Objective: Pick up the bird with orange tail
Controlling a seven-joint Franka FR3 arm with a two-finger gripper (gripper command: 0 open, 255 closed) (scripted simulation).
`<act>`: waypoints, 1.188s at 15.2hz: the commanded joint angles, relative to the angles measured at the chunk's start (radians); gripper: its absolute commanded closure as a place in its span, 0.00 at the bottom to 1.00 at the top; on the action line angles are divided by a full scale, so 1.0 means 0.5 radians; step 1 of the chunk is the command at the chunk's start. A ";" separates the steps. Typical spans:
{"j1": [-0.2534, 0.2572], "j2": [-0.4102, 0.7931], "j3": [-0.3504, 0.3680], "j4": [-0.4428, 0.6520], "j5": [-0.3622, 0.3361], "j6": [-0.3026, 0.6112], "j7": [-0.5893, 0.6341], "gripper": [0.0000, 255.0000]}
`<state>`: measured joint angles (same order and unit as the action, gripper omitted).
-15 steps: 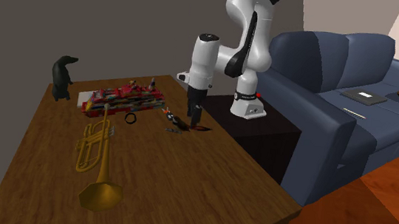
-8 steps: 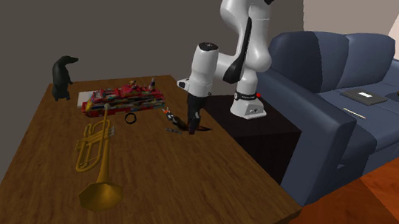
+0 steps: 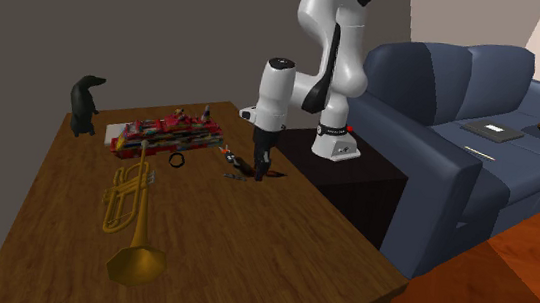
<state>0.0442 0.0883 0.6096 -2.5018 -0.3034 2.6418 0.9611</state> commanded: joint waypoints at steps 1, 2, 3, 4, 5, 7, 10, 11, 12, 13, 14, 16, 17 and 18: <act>0.001 -0.004 0.003 -0.001 0.006 -0.003 -0.002 1.00; -0.004 -0.036 0.015 -0.001 0.054 -0.026 -0.038 1.00; -0.008 -0.067 0.025 0.001 0.100 -0.049 -0.073 1.00; -0.011 -0.098 0.033 0.002 0.145 -0.073 -0.107 1.00; -0.012 -0.129 0.039 0.005 0.188 -0.097 -0.140 1.00; -0.010 -0.189 0.046 0.012 0.269 -0.147 -0.202 1.00; -0.001 -0.275 0.047 0.028 0.376 -0.227 -0.285 1.00; 0.004 -0.302 0.045 0.034 0.407 -0.254 -0.309 1.00; 0.008 -0.329 0.042 0.042 0.436 -0.282 -0.333 1.00; 0.013 -0.354 0.038 0.049 0.464 -0.309 -0.355 1.00; 0.017 -0.380 0.035 0.058 0.490 -0.338 -0.375 1.00; 0.027 -0.428 0.025 0.076 0.537 -0.394 -0.413 1.00; 0.029 -0.431 0.024 0.077 0.540 -0.399 -0.416 1.00; 0.029 -0.432 0.023 0.077 0.540 -0.399 -0.416 1.00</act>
